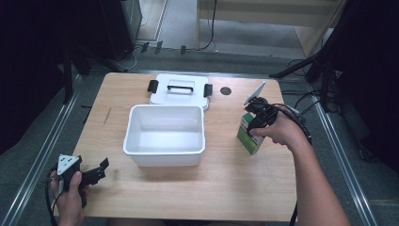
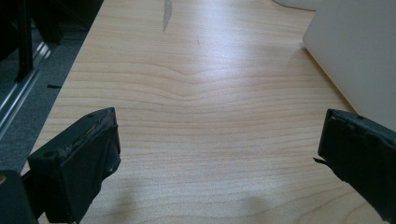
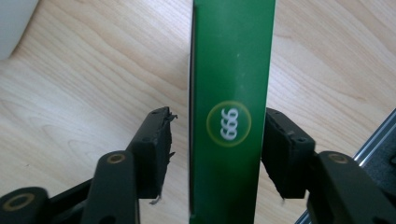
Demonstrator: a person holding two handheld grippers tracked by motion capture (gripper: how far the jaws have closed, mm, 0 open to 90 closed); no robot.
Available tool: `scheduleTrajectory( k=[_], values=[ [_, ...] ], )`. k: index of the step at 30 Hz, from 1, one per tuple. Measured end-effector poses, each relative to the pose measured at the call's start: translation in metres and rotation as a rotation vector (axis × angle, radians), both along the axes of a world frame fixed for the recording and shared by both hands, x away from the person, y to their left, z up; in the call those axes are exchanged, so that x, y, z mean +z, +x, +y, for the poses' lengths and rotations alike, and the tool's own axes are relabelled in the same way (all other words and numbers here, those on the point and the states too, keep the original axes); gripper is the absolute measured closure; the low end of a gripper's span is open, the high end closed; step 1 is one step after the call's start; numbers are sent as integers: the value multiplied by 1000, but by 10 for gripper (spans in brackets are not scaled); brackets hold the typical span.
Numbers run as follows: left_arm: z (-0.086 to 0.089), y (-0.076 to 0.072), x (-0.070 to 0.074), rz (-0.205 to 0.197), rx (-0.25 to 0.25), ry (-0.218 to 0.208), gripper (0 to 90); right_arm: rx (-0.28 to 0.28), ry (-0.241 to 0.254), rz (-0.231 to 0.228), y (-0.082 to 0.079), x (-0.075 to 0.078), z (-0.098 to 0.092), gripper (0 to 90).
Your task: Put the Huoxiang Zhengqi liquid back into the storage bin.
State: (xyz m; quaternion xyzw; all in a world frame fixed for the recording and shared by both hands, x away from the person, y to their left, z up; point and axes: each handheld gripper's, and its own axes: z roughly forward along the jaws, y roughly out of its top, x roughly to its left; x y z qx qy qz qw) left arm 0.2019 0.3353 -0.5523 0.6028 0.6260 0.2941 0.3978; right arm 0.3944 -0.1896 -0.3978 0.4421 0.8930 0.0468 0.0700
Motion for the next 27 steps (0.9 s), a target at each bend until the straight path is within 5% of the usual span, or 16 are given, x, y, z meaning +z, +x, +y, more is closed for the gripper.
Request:
scheduleTrajectory(
  k=[9,15,23,24,27],
  values=[
    [0,0,0,0,2,-3,0,-8,13,-27,3,-7,-1,628],
    [0,0,0,-1,3,-2,0,32,28,-46,2,-7,-1,648],
    [0,1,0,0,2,0,0,194,71,-56,-10,3,3,648],
    [0,0,0,0,3,0,0,252,84,-70,-14,8,4,647],
    [0,0,0,-1,3,-1,0,283,100,-95,-16,13,6,646]
  ],
)
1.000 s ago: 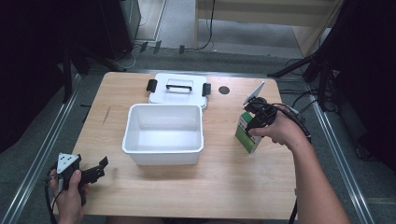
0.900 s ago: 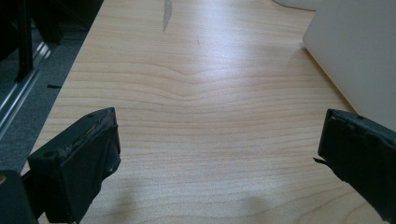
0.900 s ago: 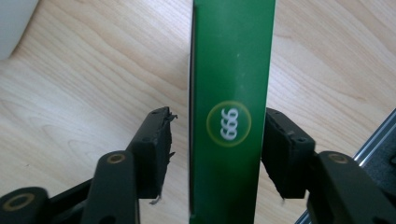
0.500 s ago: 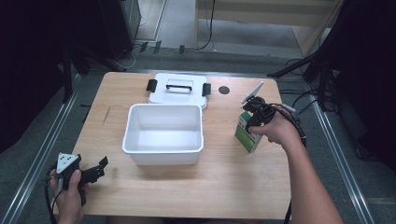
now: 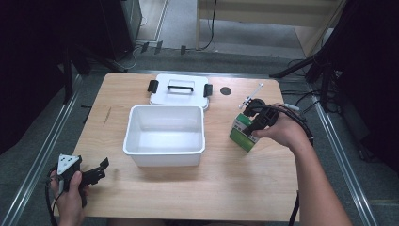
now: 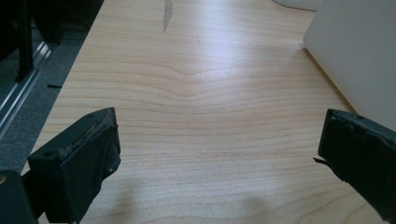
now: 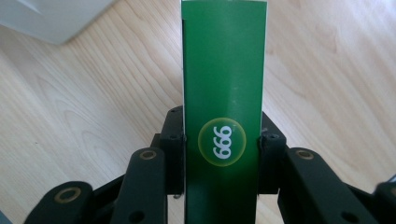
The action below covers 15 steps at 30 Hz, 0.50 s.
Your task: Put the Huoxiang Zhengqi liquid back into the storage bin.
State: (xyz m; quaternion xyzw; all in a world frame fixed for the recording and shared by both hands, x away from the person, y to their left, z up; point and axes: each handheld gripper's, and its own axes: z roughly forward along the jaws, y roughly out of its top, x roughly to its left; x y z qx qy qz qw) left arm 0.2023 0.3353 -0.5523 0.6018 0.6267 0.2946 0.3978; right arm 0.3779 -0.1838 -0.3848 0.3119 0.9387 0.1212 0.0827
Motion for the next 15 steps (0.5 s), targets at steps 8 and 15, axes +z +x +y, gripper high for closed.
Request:
scheduleTrajectory(
  k=[8,15],
  values=[
    [0,0,0,1,1,2,0,131,46,-63,-10,27,7,646],
    [0,0,0,-1,0,-4,0,272,52,-92,-19,44,14,644]
  ],
)
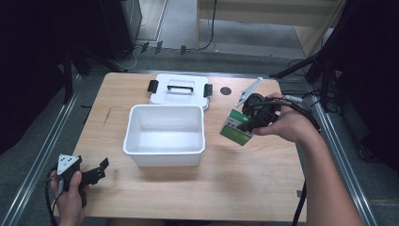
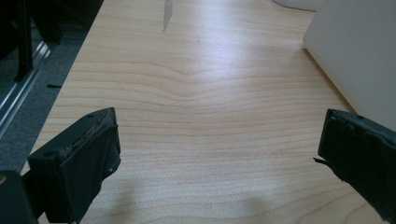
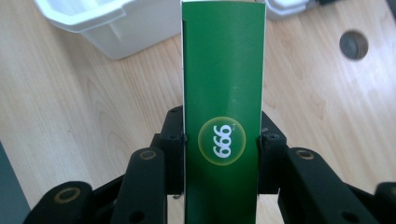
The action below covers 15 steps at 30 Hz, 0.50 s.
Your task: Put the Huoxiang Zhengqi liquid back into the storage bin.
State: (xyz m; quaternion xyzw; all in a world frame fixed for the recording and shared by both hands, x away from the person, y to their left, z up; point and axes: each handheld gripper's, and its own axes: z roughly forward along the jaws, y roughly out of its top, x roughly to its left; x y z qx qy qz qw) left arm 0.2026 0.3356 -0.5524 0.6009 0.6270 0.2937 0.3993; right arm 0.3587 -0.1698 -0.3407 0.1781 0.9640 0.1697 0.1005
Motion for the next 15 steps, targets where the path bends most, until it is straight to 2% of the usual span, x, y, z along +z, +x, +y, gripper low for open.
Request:
scheduleTrajectory(
  k=[2,4,5,9,15],
  values=[
    [0,0,0,-1,-1,-1,0,34,3,-6,-2,9,2,645],
    [0,0,0,-1,-1,-1,0,42,4,-9,-2,12,2,645],
    [0,0,0,0,-1,-2,0,51,8,-6,-2,19,4,646],
    [0,0,0,0,-1,-1,0,44,18,-3,-2,28,8,646],
    [0,0,0,2,-3,-3,0,68,28,-7,-2,42,17,646]
  ],
)
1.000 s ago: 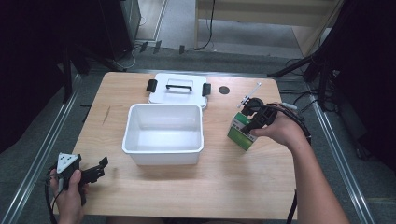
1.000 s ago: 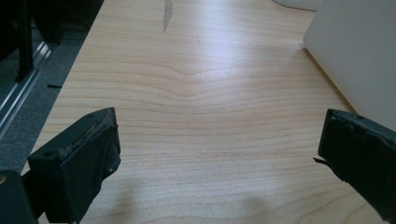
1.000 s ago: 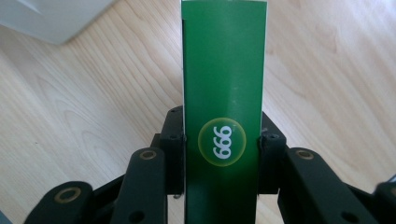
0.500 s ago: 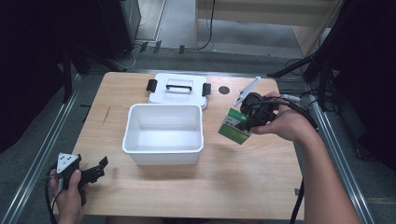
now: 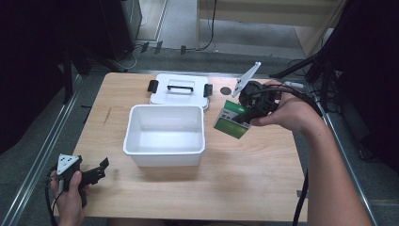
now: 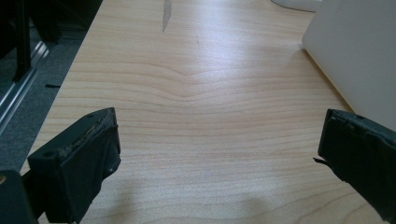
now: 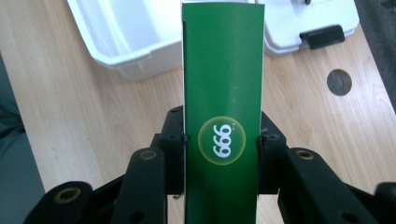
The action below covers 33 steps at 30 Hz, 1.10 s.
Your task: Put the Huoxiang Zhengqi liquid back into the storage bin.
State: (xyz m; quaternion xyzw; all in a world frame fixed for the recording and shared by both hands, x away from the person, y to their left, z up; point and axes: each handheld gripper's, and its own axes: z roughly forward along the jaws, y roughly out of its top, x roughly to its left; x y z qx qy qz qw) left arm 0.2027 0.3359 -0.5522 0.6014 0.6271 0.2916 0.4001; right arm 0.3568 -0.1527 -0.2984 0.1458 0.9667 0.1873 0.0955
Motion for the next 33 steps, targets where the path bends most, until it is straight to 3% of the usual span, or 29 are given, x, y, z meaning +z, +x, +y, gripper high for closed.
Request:
scheduleTrajectory(
  k=[3,10,18,33],
  values=[
    [0,0,0,-2,2,1,0,2,15,15,2,4,4,646],
    [0,0,0,-2,1,6,0,35,10,0,5,18,18,646],
    [0,0,0,-2,3,0,0,139,-11,-34,6,32,47,646],
    [0,0,0,-3,4,-5,0,285,-11,-57,6,34,102,646]
  ],
)
